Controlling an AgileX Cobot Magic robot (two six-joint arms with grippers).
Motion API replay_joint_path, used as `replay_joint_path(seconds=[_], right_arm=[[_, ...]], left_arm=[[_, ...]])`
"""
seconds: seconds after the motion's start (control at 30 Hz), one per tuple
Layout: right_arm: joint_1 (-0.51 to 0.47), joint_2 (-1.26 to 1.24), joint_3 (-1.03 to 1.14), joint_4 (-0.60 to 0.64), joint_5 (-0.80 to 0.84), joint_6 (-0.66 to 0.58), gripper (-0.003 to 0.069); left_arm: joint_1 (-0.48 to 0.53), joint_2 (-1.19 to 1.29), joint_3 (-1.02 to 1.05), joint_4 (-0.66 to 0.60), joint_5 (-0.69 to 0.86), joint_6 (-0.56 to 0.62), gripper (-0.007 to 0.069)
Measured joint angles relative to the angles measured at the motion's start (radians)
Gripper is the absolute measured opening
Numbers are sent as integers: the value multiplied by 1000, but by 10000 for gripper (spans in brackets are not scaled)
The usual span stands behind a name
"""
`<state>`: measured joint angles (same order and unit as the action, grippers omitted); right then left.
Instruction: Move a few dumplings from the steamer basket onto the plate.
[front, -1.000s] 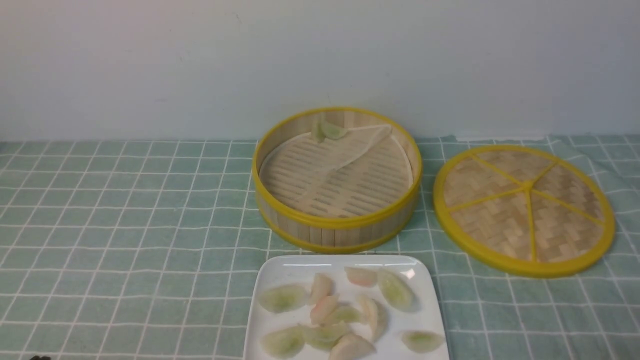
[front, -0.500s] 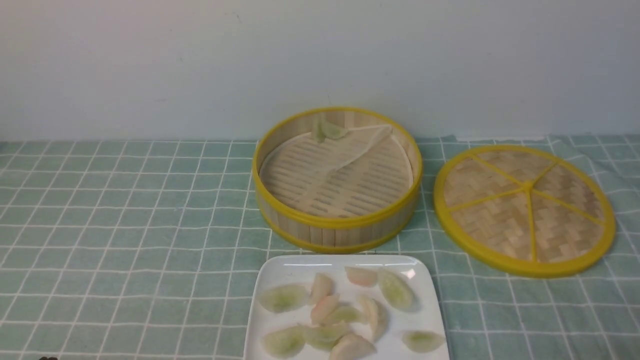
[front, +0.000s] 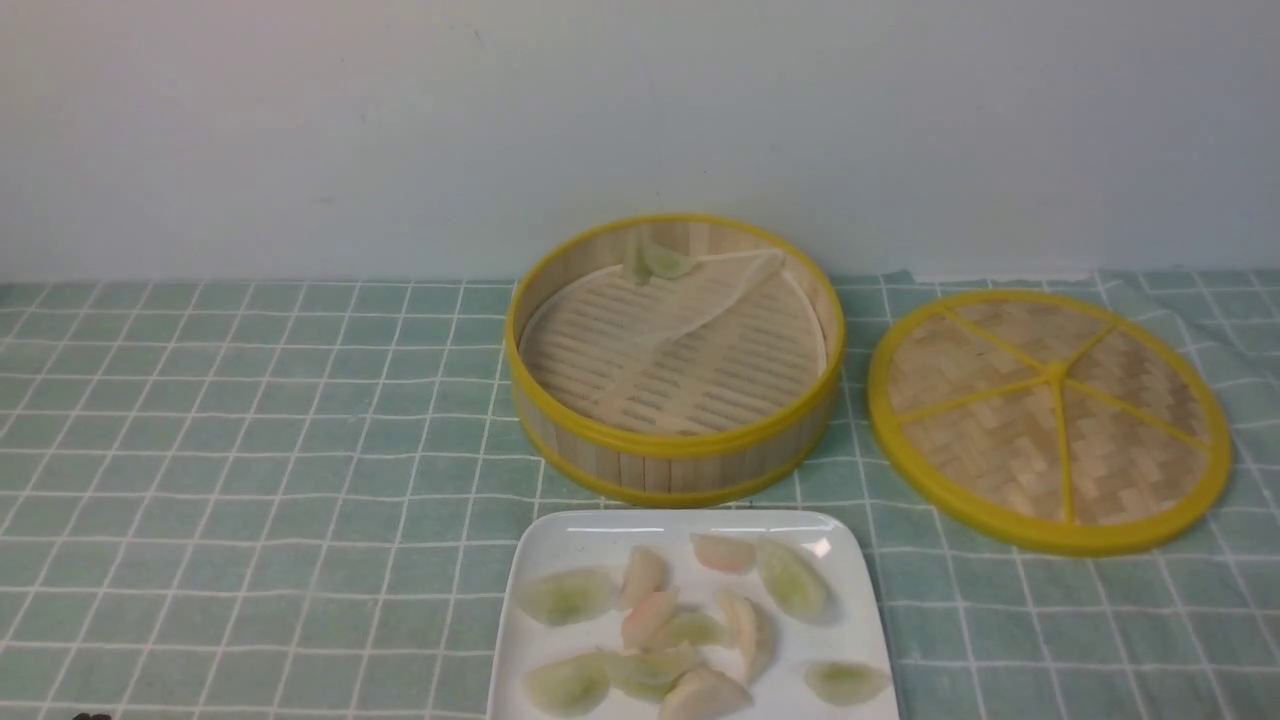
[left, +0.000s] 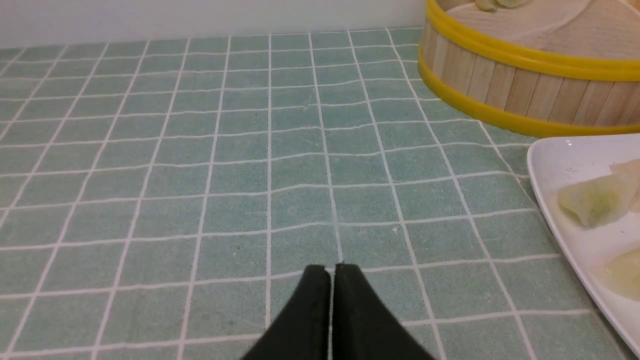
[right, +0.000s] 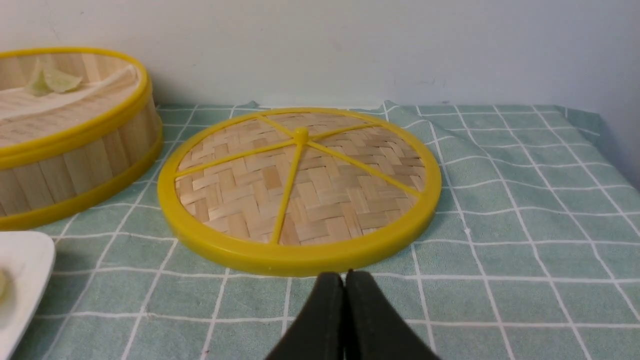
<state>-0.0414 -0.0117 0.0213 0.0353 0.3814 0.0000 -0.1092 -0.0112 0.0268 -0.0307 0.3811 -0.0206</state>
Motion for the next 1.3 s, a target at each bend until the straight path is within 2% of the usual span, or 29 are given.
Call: replay_joint_path(seconds=[0.43,0.7,1.3], right_arm=[[0,0,0,0,0,0,-14],[0,0,0,0,0,0,-14],[0,0,0,0,0,0,-14]], left_arm=[[2,0,0,0,0,0,-6],[69,0,0,0,0,0,-6],[70,0,0,1,0,0,-6]])
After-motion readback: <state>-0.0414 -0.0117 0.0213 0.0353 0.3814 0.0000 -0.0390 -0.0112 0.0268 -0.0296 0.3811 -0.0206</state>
